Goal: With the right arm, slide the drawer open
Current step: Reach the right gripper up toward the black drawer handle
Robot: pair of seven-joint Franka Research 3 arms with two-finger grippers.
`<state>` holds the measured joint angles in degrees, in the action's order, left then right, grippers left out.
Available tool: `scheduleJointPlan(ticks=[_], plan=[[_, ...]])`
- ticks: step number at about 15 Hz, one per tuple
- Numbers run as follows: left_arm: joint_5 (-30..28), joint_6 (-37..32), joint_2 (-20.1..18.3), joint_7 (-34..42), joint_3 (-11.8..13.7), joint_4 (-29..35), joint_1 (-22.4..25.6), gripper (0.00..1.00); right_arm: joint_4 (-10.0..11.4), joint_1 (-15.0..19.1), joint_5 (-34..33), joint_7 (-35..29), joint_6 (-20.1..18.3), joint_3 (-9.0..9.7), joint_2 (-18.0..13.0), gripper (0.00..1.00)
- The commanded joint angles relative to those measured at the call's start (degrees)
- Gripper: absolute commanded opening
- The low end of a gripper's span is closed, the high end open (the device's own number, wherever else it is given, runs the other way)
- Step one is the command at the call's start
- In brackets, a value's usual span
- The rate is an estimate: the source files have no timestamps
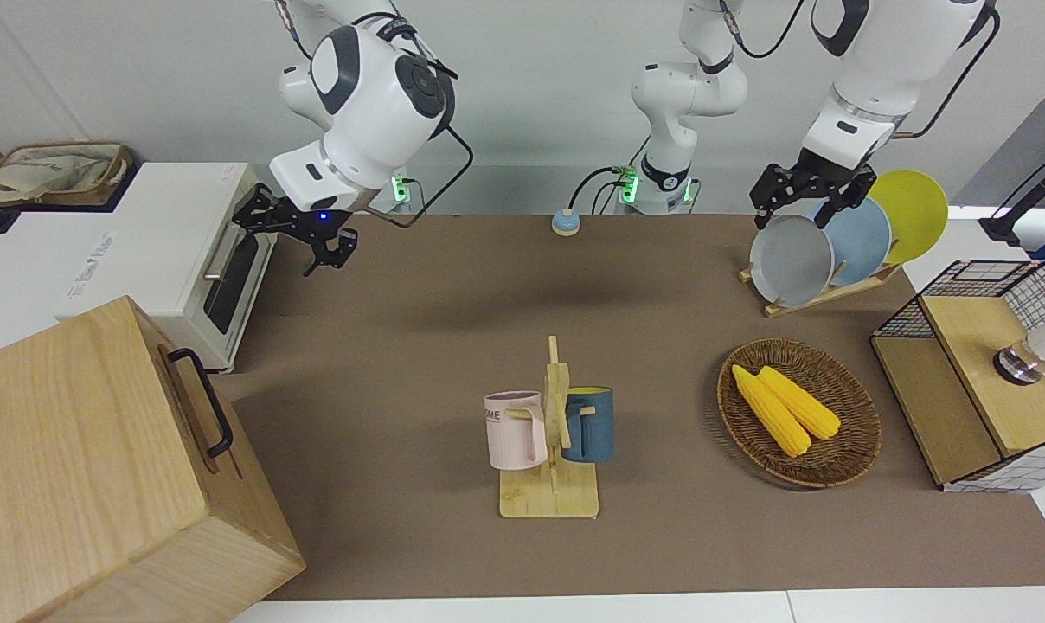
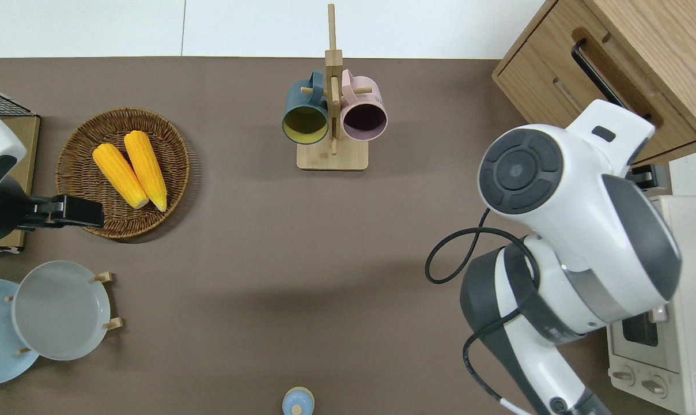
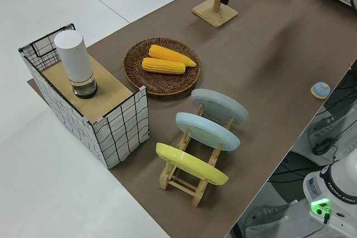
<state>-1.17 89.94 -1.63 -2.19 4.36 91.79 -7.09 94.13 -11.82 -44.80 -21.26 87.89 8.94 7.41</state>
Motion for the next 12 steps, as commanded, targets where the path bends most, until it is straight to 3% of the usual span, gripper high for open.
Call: scheduleJointPlan(ticks=[1,2,6,12], plan=[[0.73,-0.82,-0.48,0.08,0.21,-0.12,-0.21,1.00,1.32,-0.66,-5.12,-1.59,-0.79,1.08,1.37,0.985],[0.73,-0.82,-0.48,0.08,0.21,-0.12,-0.21,1.00,1.67,-0.83,-6.60,-1.59,-0.70,1.17,1.98,0.985],[0.73,-0.82,-0.48,0.08,0.21,-0.12,-0.21,1.00,6.85,-1.62,-16.26,-1.50,-0.09,2.92,3.83,0.987],[0.73,-0.82,-0.48,0.08,0.21,-0.21,-0.21,1.00,7.47,-1.10,-27.33,0.43,1.14,3.19,7.16,0.985]])
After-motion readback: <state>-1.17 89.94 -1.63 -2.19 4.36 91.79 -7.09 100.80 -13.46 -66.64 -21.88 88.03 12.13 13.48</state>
